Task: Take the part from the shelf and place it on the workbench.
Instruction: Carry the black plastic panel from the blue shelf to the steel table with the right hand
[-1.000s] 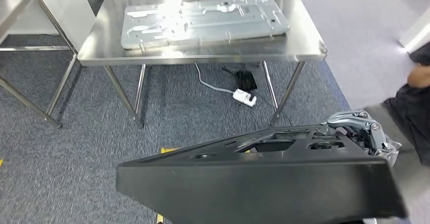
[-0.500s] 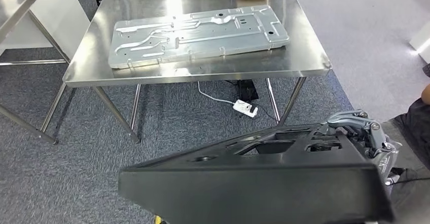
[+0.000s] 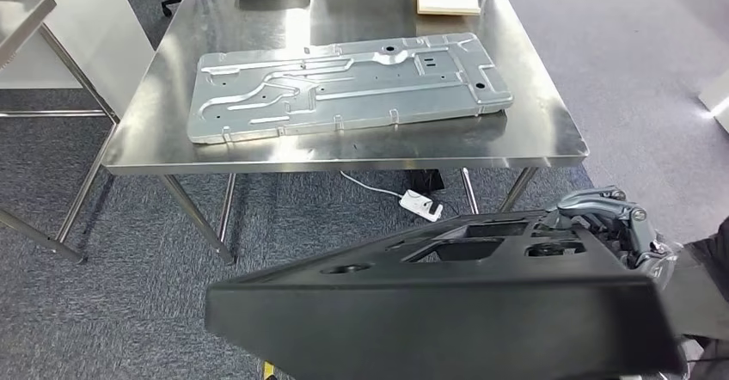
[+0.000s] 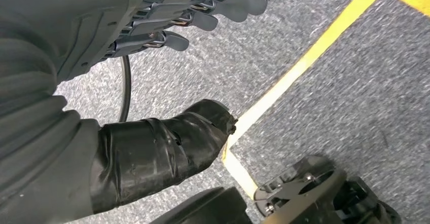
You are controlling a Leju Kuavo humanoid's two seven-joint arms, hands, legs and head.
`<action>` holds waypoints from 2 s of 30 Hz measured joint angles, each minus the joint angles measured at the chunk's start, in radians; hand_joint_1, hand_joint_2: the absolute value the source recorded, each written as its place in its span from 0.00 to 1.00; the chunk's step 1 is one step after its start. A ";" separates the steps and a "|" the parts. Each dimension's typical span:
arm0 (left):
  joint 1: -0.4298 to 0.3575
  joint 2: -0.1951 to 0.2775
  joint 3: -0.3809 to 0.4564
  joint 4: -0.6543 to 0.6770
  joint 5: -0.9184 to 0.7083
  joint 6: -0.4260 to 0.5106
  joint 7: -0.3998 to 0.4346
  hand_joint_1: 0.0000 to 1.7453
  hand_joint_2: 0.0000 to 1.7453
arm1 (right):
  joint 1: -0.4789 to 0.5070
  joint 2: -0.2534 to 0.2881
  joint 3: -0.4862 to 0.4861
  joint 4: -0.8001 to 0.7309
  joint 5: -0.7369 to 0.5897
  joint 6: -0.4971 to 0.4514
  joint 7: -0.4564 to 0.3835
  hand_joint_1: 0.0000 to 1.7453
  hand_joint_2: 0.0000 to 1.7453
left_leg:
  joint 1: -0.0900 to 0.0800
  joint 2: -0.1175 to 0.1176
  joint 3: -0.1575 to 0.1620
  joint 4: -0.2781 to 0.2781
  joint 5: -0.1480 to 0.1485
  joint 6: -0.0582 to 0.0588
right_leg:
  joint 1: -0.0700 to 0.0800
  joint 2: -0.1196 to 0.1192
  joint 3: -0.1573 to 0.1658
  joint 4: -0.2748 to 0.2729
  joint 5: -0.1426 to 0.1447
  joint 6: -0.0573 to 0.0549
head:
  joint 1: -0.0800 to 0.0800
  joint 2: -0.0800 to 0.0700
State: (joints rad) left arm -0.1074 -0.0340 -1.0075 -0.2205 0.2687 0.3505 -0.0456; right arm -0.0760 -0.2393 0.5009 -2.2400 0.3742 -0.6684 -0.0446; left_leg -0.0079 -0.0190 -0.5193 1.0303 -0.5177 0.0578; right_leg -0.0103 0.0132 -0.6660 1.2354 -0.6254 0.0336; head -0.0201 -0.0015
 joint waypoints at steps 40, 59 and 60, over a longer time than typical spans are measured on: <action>-0.012 0.052 -0.005 0.000 0.002 -0.036 0.014 0.00 1.00 | 0.015 -0.232 -0.170 0.049 0.262 0.309 0.275 1.00 1.00 | 0.007 0.005 0.016 0.116 -0.048 -0.046 | -0.003 0.000 0.014 -0.187 0.209 -0.048 | -0.003 0.000; -0.011 0.070 -0.036 0.000 -0.037 -0.047 0.008 0.00 1.00 | -0.043 -0.429 -0.300 0.123 0.525 0.634 0.347 1.00 1.00 | -0.003 0.001 -0.102 -0.009 0.085 0.004 | 0.000 -0.001 0.022 0.048 -0.022 -0.002 | 0.001 0.000; -0.012 0.071 -0.039 0.000 -0.038 -0.048 0.008 0.00 1.00 | -0.057 -0.439 -0.299 0.127 0.554 0.662 0.343 1.00 1.00 | -0.004 0.000 -0.089 -0.008 0.074 0.004 | 0.000 -0.001 0.009 0.037 -0.027 -0.001 | 0.001 0.000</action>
State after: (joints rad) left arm -0.1190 0.0366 -1.0460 -0.2201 0.2311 0.3022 -0.0372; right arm -0.1331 -0.6780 0.2014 -2.1128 0.9285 -0.0066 0.2979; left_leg -0.0115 -0.0195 -0.6085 1.0220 -0.4439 0.0618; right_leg -0.0106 0.0121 -0.6572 1.2723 -0.6529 0.0326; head -0.0196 -0.0015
